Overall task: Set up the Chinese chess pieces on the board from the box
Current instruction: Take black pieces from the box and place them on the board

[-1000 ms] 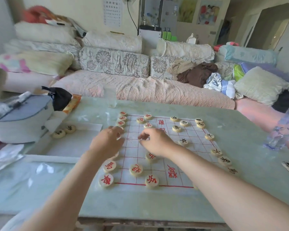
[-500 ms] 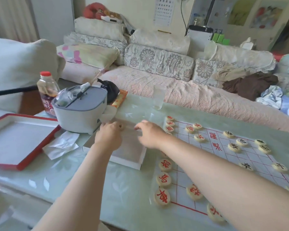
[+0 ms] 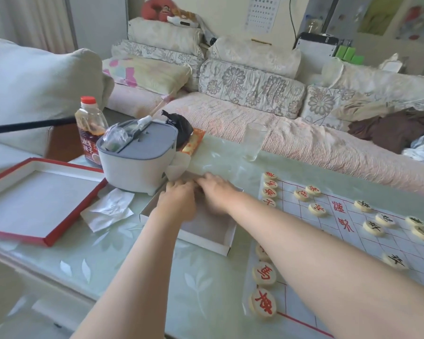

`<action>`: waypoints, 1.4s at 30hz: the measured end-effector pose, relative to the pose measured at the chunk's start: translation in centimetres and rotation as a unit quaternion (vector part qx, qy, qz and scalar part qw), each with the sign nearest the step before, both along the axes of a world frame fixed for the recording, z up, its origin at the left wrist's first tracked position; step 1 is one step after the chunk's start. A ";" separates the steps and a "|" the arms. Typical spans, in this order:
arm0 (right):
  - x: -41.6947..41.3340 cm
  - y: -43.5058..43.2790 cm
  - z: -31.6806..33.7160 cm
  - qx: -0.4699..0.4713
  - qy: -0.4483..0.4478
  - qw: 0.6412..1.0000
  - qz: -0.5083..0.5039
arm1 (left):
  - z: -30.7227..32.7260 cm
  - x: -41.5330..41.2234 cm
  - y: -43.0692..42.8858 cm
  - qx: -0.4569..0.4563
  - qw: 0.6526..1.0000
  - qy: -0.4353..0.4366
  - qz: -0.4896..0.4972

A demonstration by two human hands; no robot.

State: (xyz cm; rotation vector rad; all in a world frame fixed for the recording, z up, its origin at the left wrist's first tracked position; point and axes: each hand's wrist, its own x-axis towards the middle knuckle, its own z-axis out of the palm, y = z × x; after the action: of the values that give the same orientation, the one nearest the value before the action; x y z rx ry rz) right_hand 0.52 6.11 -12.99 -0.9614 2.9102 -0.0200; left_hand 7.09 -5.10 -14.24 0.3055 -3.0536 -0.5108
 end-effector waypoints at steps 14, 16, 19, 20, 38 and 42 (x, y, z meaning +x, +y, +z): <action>1.8 4.6 0.2 -0.111 -0.012 0.993 -0.026 | 0.1 0.7 1.3 0.042 0.999 0.011 -0.006; 2.3 5.9 0.9 -0.151 -0.017 0.988 -0.037 | 0.8 1.0 2.3 0.050 0.999 0.018 -0.012; 3.0 8.8 2.1 -0.187 -0.020 0.981 -0.053 | 1.9 1.5 4.1 0.071 0.996 0.047 -0.034; 3.3 10.0 2.4 -0.195 -0.017 0.979 -0.060 | 2.3 1.7 4.8 0.092 0.993 0.059 -0.040; 10.0 38.8 3.2 -0.320 -0.014 0.909 -0.268 | 4.4 3.3 30.8 0.198 0.951 0.055 -0.232; 10.3 44.9 3.1 -0.335 0.003 0.887 -0.319 | 4.8 2.4 37.4 0.183 0.943 0.033 -0.277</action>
State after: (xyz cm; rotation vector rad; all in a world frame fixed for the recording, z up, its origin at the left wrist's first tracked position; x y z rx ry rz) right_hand 10.78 51.03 -9.93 0.0401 3.1029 -1.1055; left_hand 9.50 32.25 -9.48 -0.5763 -2.9275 -1.0839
